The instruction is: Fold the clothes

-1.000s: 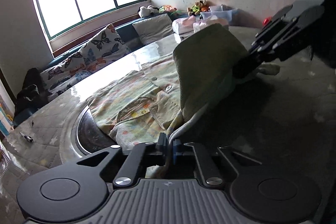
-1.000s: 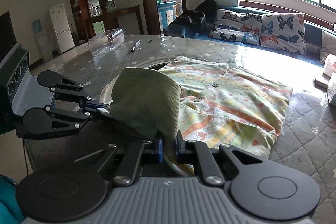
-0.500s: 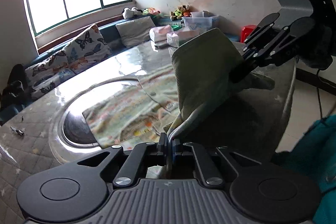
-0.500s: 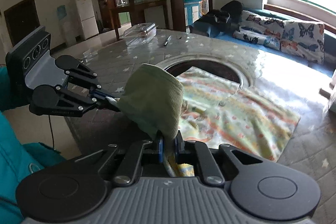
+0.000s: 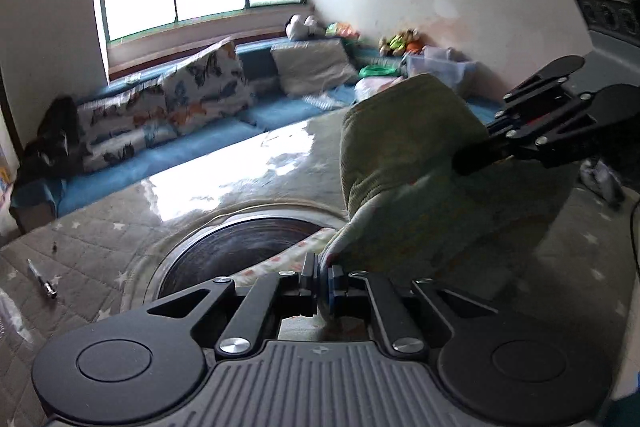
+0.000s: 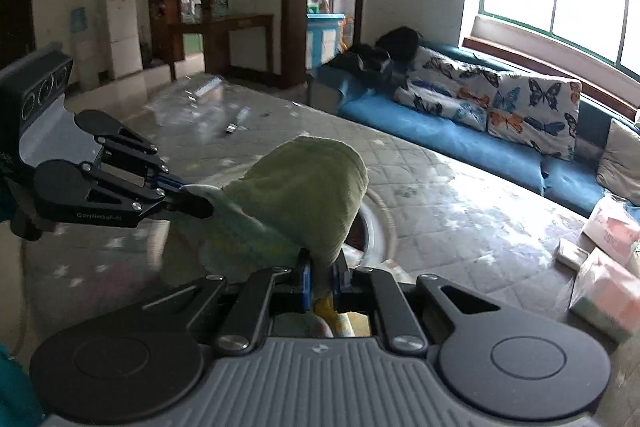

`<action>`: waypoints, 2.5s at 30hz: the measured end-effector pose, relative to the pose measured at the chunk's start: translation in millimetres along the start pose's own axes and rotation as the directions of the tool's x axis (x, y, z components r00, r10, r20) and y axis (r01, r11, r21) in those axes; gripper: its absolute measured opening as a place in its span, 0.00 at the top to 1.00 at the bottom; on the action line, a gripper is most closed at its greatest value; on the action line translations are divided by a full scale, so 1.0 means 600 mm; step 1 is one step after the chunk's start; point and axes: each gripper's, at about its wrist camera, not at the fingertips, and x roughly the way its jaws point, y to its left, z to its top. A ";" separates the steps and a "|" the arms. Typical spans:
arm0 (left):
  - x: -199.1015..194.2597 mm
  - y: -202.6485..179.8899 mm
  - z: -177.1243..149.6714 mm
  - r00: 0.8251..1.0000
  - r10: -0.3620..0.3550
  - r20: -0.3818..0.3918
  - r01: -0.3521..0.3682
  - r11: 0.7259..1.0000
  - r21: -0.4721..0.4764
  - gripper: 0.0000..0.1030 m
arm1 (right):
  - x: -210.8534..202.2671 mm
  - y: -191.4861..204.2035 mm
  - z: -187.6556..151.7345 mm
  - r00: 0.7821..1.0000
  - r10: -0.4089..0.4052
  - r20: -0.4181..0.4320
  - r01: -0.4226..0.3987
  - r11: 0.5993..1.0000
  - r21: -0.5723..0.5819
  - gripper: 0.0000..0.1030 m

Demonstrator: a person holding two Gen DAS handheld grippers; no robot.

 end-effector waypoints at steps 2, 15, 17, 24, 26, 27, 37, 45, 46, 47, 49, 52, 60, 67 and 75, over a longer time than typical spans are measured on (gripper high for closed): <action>0.037 0.023 0.014 0.999 0.003 -0.034 -0.004 1.000 -0.030 0.95 | 0.031 -0.017 0.008 1.000 -0.009 -0.018 0.009 1.000 0.015 0.92; 0.177 0.104 0.021 0.987 0.058 -0.149 -0.088 0.975 -0.202 0.87 | 0.178 -0.090 -0.027 0.990 -0.132 -0.051 0.139 0.975 0.176 0.80; 0.191 0.112 0.016 0.985 0.069 -0.161 -0.105 0.968 -0.226 0.81 | 0.167 -0.091 -0.038 0.987 -0.153 -0.048 0.159 0.969 0.189 0.80; 0.189 0.130 0.008 0.967 0.194 -0.165 -0.232 0.938 -0.258 0.66 | 0.101 -0.076 -0.087 0.994 -0.101 -0.035 0.106 0.964 0.244 0.76; 0.187 0.142 0.013 0.961 0.225 -0.162 -0.265 0.918 -0.295 0.66 | 0.093 -0.073 -0.107 0.995 -0.088 -0.046 0.097 0.958 0.269 0.76; 0.182 0.145 0.014 0.958 0.238 -0.158 -0.277 0.911 -0.306 0.66 | 0.091 -0.073 -0.116 0.995 -0.084 -0.053 0.096 0.957 0.276 0.78; 0.136 0.079 0.027 0.984 0.156 -0.084 -0.173 0.944 -0.281 0.66 | 0.051 -0.111 -0.150 0.983 -0.181 -0.021 0.176 0.914 0.367 0.77; 0.173 0.020 0.029 0.992 0.070 -0.103 -0.094 0.966 -0.241 0.66 | 0.113 -0.149 -0.161 0.981 -0.181 -0.064 0.190 0.881 0.434 0.80; 0.180 0.020 0.027 0.992 0.065 -0.109 -0.091 0.966 -0.244 0.66 | 0.121 -0.155 -0.164 0.980 -0.187 -0.071 0.199 0.876 0.439 0.83; 0.186 0.022 0.026 0.991 0.066 -0.117 -0.093 0.964 -0.249 0.66 | 0.124 -0.160 -0.162 0.978 -0.193 -0.075 0.206 0.873 0.441 0.83; 0.191 0.027 0.023 0.990 0.067 -0.125 -0.098 0.959 -0.266 0.66 | 0.128 -0.170 -0.157 0.974 -0.209 -0.084 0.224 0.866 0.447 0.83; 0.192 0.036 0.025 0.991 0.057 -0.124 -0.092 0.951 -0.297 0.66 | 0.125 -0.174 -0.146 0.969 -0.234 -0.081 0.244 0.856 0.455 0.82; 0.211 0.030 0.050 0.995 0.011 -0.095 -0.039 0.954 -0.296 0.66 | 0.144 -0.101 -0.110 0.991 -0.126 -0.039 0.132 0.925 0.356 0.83; 0.243 0.044 0.054 0.995 0.011 -0.096 -0.042 0.945 -0.325 0.66 | 0.199 -0.119 -0.103 0.988 -0.135 -0.068 0.151 0.902 0.405 0.84; 0.247 0.053 0.047 0.997 0.008 -0.072 -0.033 0.932 -0.360 0.61 | 0.208 -0.127 -0.093 0.982 -0.167 -0.084 0.187 0.887 0.421 0.84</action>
